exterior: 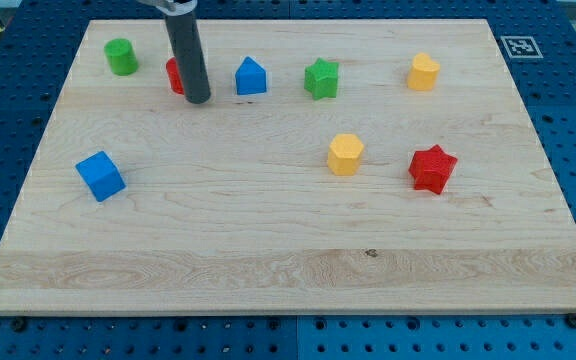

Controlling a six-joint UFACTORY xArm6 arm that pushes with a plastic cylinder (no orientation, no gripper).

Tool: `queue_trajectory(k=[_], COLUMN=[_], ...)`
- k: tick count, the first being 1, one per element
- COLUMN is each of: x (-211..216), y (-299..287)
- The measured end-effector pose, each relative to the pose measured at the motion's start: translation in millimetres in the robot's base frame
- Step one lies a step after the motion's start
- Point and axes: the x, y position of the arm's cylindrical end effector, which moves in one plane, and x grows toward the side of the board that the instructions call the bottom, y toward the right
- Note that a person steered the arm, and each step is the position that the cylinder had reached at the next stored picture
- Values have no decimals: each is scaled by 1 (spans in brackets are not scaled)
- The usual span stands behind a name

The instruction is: Slide the red circle to the left side of the blue triangle

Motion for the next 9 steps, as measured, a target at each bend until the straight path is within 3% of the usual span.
queue_trajectory(k=[5, 7, 9], x=[9, -19, -21], y=[-73, -63, -62])
